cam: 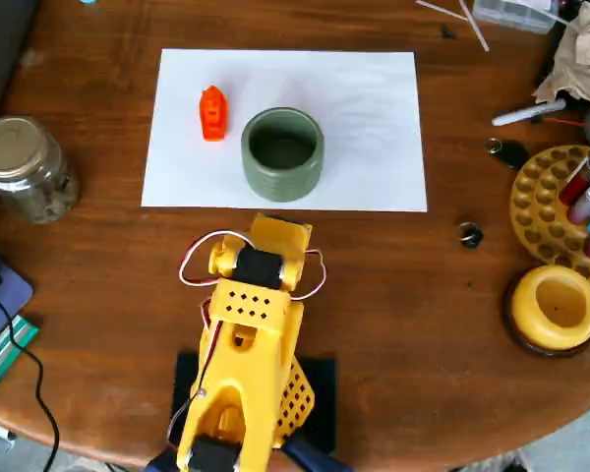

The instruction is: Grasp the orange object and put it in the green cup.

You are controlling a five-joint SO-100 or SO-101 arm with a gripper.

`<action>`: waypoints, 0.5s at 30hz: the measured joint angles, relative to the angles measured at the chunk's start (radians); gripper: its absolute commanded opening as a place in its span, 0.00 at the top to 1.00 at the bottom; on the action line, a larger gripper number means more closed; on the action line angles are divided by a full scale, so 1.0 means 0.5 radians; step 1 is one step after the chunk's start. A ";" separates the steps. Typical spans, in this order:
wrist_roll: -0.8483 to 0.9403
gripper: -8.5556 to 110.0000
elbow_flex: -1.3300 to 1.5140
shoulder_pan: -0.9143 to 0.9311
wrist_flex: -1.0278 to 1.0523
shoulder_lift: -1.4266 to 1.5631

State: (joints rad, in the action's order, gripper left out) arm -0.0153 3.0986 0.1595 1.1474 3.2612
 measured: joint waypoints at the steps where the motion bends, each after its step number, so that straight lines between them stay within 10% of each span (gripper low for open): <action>1: 0.000 0.91 0.000 0.000 0.000 0.000; 15: -0.242 0.89 -0.058 -0.512 -0.114 -0.009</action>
State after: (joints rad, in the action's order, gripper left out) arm -0.1365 3.0695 -0.0966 1.0907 3.2566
